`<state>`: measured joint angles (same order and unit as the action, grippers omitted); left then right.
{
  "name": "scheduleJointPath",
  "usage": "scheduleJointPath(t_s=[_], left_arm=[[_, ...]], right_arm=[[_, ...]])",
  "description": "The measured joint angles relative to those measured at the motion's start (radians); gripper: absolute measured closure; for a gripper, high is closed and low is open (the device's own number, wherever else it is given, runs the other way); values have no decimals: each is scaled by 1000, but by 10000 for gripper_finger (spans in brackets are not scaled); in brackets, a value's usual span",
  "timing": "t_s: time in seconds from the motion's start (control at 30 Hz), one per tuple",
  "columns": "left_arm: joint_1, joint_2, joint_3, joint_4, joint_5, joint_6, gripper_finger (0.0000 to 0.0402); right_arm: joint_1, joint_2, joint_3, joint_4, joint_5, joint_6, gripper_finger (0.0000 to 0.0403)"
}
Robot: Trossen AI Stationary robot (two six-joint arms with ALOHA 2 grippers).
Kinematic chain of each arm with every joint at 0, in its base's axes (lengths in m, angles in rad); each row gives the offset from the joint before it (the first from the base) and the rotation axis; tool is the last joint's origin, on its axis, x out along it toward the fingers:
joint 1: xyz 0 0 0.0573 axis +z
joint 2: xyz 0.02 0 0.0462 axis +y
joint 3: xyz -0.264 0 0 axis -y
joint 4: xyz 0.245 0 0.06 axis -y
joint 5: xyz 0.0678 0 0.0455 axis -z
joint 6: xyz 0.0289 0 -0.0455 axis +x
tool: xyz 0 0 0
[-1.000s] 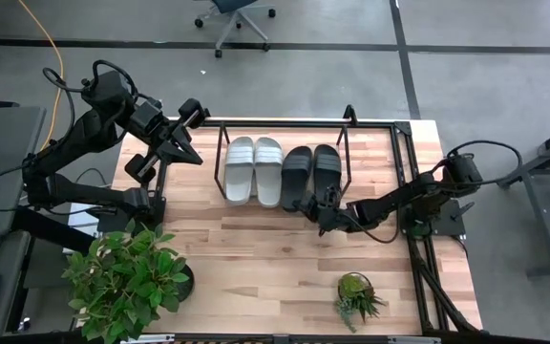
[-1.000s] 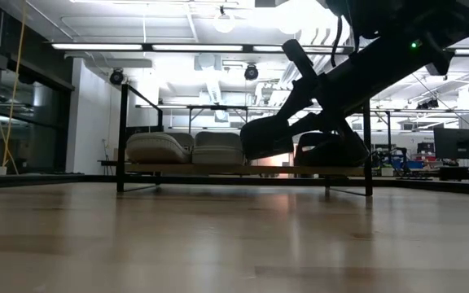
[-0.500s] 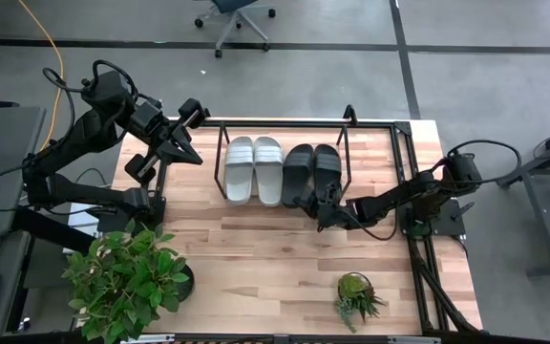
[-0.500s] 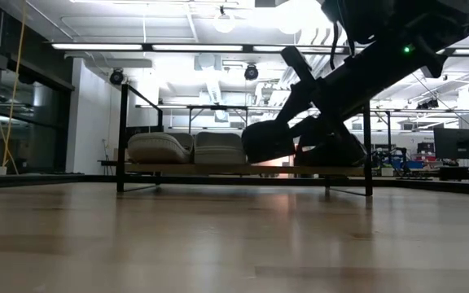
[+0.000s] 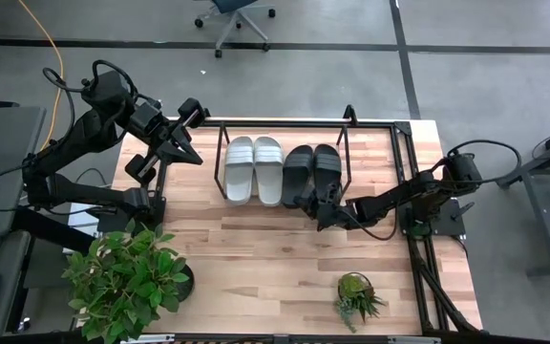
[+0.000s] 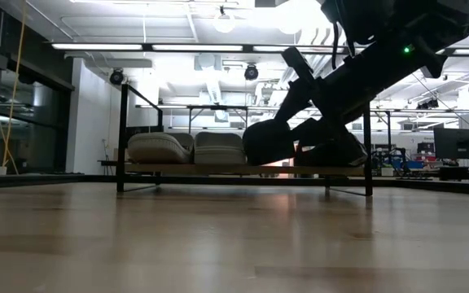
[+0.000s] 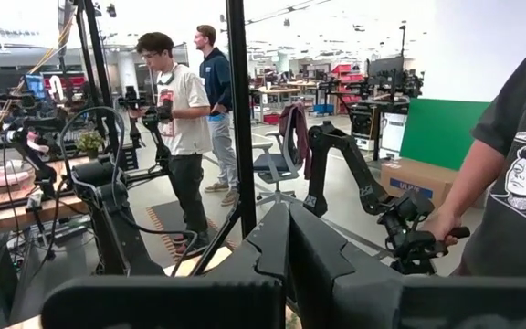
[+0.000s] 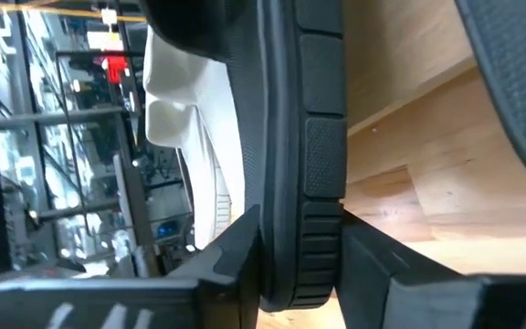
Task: Pick and place slides into the shelf
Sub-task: Put the black slide on the shelf
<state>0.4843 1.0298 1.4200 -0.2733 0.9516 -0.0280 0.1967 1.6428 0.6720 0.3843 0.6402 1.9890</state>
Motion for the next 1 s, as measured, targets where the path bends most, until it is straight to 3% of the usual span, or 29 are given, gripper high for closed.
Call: scheduleJointPath(t_s=[0.43, 1.0], left_arm=[[0, 0, 0, 0, 6, 1, 401], [0, 0, 0, -121, 6, 104, 399]], right_arm=[[0, 0, 0, -46, 0, 155, 227], [0, -1, 22, -169, -100, 259, 224]])
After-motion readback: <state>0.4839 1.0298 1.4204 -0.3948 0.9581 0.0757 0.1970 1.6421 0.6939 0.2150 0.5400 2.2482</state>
